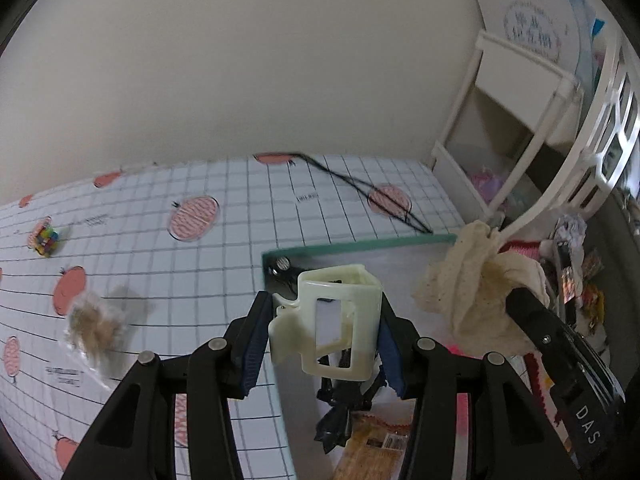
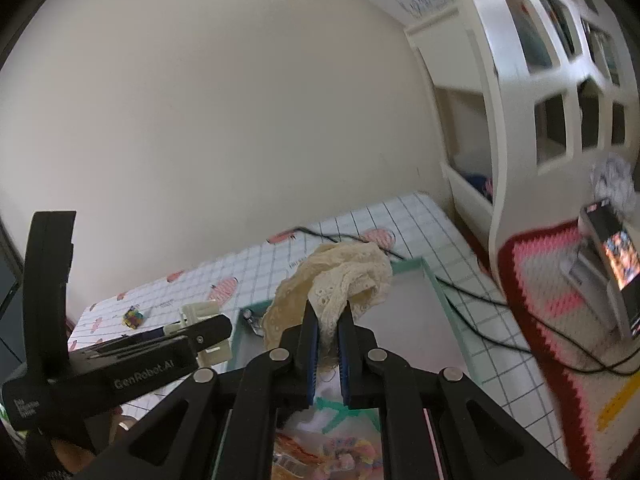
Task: Organize objects
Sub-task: 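Lift both held items and carry them toward the teal tray, then open the left tool over the tray while the right tool releases the scrunchie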
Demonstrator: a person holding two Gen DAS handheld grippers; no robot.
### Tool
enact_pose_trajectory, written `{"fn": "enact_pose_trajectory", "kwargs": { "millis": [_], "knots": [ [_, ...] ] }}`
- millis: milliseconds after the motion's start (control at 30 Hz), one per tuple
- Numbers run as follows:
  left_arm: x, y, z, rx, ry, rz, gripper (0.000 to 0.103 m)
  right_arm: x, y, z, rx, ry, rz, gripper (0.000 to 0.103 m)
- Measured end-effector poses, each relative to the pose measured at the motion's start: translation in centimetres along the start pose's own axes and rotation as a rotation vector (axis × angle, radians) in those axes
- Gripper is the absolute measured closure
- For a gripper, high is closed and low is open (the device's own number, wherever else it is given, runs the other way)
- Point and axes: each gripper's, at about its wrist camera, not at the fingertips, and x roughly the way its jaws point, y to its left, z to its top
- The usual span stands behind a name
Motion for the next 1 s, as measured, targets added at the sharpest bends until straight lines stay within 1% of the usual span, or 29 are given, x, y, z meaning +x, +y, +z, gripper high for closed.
{"fn": "enact_pose_trajectory", "kwargs": {
  "millis": [267,533,833,1000],
  "knots": [
    [3.8,-0.4,-0.9,0.026,0.071,-0.004,0.052,2.4,-1.4,-1.5,0.007,0.081,-0.062,0.094],
    [5.6,0.0,-1.9,0.029,0.113,-0.002,0.052,4.1,-2.1,-2.6,0.008,0.138,-0.102,0.094],
    [5.8,0.5,-2.1,0.020,0.121,-0.014,0.052,5.5,-2.5,-3.2,0.020,0.187,-0.131,0.094],
    [5.3,0.3,-2.3,0.024,0.129,-0.013,0.052,5.6,-2.1,-3.3,0.006,0.192,-0.142,0.091]
  ]
}}
